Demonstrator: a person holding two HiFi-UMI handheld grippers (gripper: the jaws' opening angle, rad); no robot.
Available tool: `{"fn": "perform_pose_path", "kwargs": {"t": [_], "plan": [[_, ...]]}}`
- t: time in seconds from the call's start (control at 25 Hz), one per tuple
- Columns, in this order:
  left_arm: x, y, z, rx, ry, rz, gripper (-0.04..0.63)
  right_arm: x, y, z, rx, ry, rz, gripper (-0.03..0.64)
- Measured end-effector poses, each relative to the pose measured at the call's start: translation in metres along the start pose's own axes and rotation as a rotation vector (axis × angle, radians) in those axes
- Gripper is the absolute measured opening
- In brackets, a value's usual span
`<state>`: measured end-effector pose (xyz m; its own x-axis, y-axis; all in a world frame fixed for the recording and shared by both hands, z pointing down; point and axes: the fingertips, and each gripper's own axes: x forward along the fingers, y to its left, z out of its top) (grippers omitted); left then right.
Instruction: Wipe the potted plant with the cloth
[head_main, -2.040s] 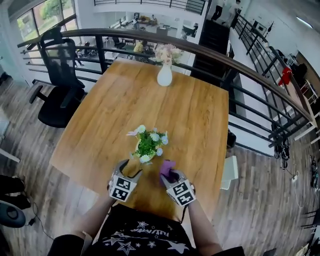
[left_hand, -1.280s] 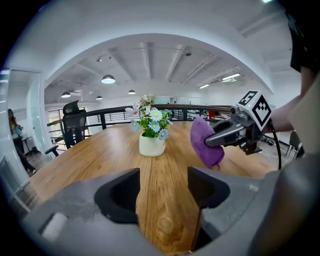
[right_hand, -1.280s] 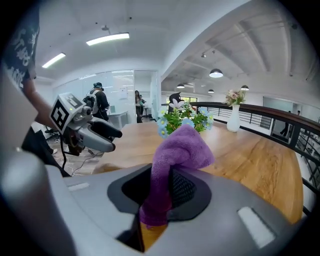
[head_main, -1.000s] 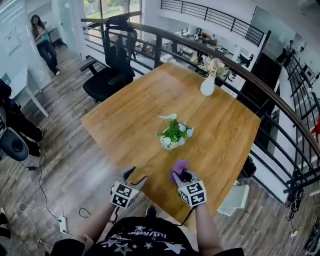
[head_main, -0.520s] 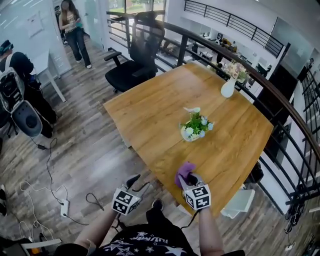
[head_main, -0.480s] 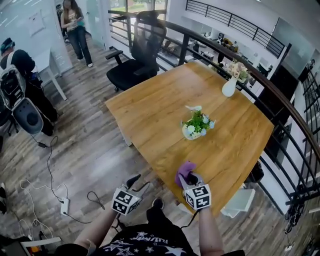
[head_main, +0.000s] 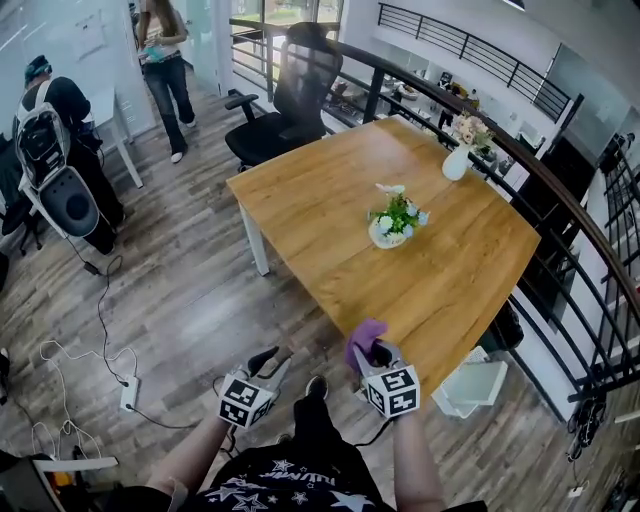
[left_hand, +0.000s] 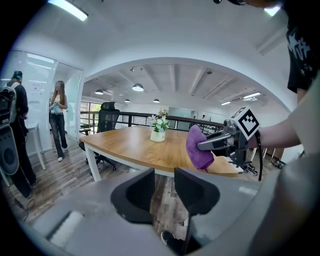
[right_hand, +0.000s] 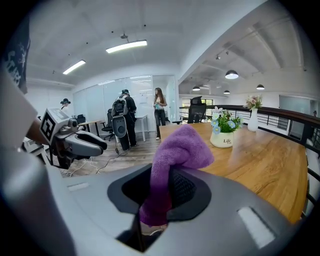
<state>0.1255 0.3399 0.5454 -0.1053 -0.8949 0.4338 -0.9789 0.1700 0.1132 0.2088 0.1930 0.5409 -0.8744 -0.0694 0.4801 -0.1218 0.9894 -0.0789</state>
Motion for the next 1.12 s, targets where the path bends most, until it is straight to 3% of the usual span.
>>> {"fn": "perform_pose_path", "kwargs": {"t": [0.24, 0.4, 0.72, 1.12], "plan": [[-0.033, -0.041, 0.012, 0.024, -0.097, -0.024, 0.088, -0.045, 0.022, -0.014, -0.024, -0.023, -0.026, 0.084], [-0.05, -0.058, 0.011, 0.043, -0.117, 0.004, 0.002, -0.072, 0.037, -0.022, -0.034, -0.026, -0.039, 0.084], [-0.073, -0.108, -0.005, 0.018, -0.101, 0.025, 0.002, -0.128, 0.043, -0.045, -0.057, -0.022, -0.023, 0.084], [-0.062, -0.152, -0.003, -0.046, -0.128, 0.168, 0.002, -0.149, 0.009, -0.057, -0.075, -0.034, 0.087, 0.084]]}}
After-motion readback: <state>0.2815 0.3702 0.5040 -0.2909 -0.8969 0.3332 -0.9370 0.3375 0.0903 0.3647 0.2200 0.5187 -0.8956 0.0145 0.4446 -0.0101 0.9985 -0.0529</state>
